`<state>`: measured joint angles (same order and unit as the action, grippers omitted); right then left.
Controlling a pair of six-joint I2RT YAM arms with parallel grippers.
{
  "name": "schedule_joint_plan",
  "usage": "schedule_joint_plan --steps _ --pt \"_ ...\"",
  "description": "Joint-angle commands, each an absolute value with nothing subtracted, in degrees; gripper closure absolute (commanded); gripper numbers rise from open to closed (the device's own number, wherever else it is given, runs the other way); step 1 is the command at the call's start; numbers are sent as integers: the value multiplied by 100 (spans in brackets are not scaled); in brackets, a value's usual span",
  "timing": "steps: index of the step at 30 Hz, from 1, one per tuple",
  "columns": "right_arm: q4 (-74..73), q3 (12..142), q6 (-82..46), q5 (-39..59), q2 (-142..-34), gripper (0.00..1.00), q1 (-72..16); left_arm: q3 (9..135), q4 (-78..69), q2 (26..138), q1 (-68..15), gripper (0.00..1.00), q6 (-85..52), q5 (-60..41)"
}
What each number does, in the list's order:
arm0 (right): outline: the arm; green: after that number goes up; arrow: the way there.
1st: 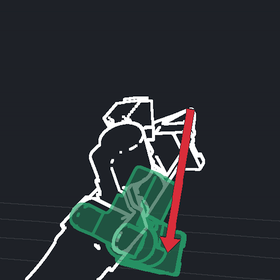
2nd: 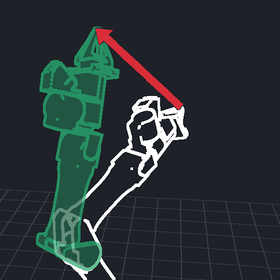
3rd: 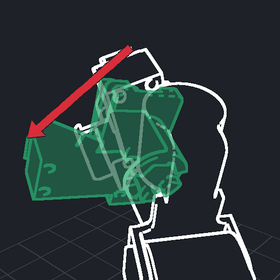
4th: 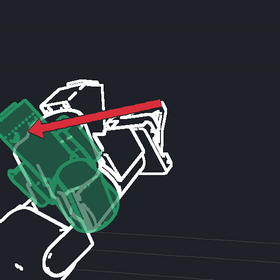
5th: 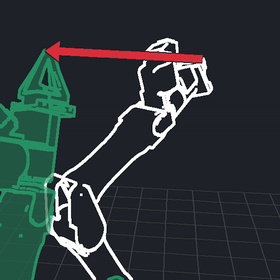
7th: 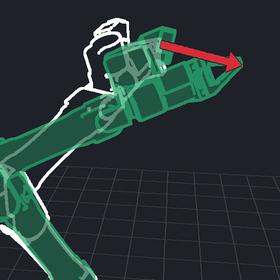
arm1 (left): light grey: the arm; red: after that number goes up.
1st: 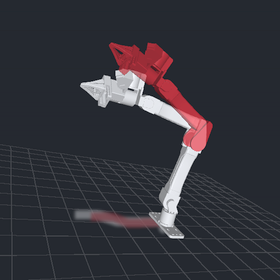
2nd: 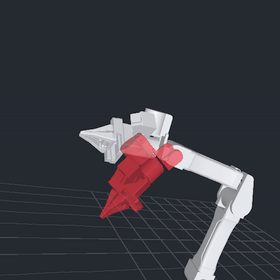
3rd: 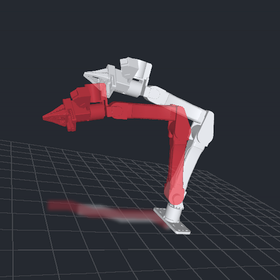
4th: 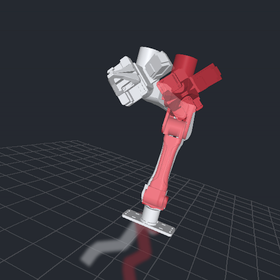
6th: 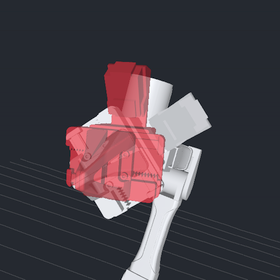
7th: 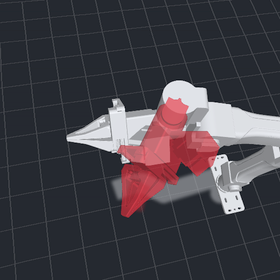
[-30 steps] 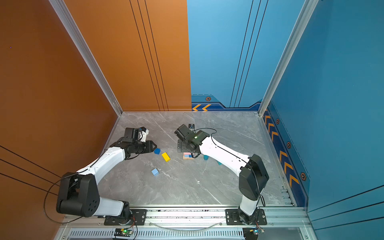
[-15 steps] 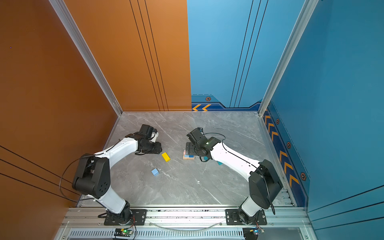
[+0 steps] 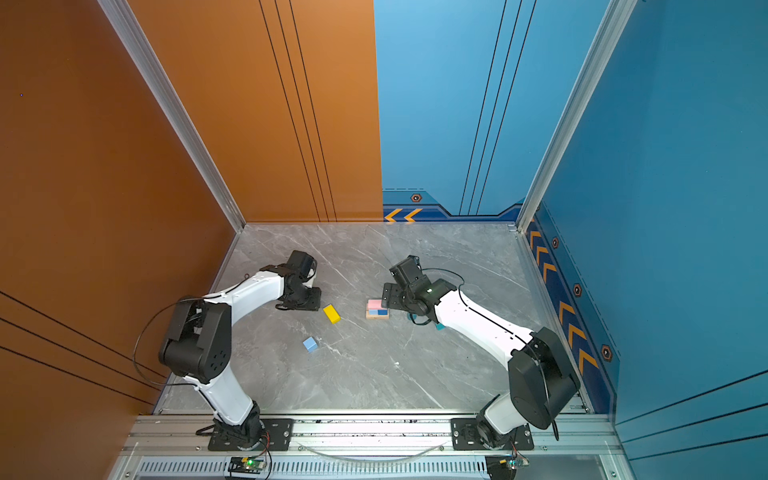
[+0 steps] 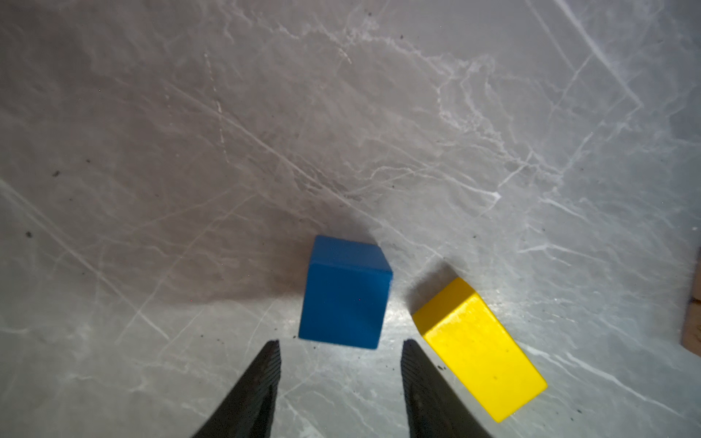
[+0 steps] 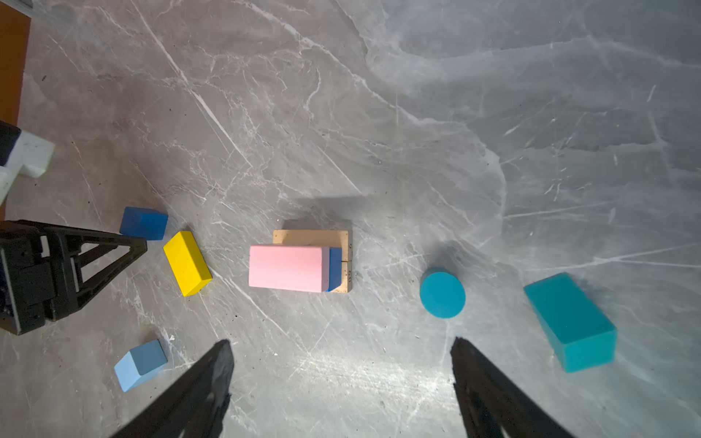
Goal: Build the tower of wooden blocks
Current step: 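Open and lift the right gripper while lowering the left gripper over the blue cube, then close the left gripper on the blue cube beside the yellow block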
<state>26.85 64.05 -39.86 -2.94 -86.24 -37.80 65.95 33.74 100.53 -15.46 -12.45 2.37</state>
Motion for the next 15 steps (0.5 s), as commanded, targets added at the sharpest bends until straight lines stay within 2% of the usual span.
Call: schedule_joint_plan --steps 1,15 --pt "2542 6279 -3995 -202 -8473 9 -3750 6801 3507 10195 -1600 47 -1368 609" --pt "2470 6177 -4025 -127 -8460 10 -3712 6873 3183 10458 -1622 57 -1588 453"
